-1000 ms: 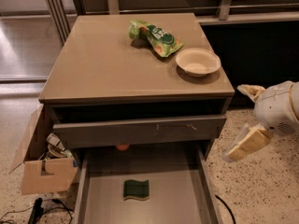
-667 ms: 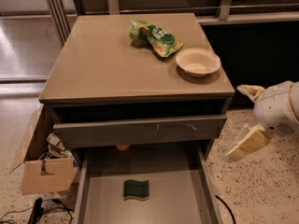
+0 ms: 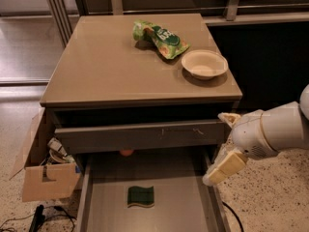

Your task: Pick sponge from middle drawer and place on counter

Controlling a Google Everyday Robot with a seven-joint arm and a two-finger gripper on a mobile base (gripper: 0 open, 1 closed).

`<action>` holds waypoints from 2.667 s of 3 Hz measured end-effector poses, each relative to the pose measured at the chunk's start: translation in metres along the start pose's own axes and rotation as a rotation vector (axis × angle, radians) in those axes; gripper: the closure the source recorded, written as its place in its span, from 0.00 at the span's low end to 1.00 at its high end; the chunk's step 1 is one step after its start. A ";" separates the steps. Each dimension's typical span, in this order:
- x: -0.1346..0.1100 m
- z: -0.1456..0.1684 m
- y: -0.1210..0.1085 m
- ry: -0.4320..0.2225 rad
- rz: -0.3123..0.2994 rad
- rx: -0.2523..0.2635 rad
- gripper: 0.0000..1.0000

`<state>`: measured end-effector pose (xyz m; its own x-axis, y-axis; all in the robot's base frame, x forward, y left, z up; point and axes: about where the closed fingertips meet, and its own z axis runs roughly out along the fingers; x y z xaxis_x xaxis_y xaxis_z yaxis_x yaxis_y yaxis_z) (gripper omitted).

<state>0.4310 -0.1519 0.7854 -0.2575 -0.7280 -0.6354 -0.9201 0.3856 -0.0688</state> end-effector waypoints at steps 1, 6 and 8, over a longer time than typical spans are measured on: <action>0.016 0.035 0.013 -0.004 0.037 -0.033 0.00; 0.063 0.228 0.007 -0.046 0.055 -0.004 0.00; 0.091 0.281 0.000 -0.098 -0.001 -0.039 0.00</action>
Offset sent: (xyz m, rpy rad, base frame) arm -0.0071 0.0319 -0.1174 0.0836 0.0664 -0.0583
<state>0.4907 -0.0591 0.5112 -0.2280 -0.6684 -0.7080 -0.9316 0.3612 -0.0410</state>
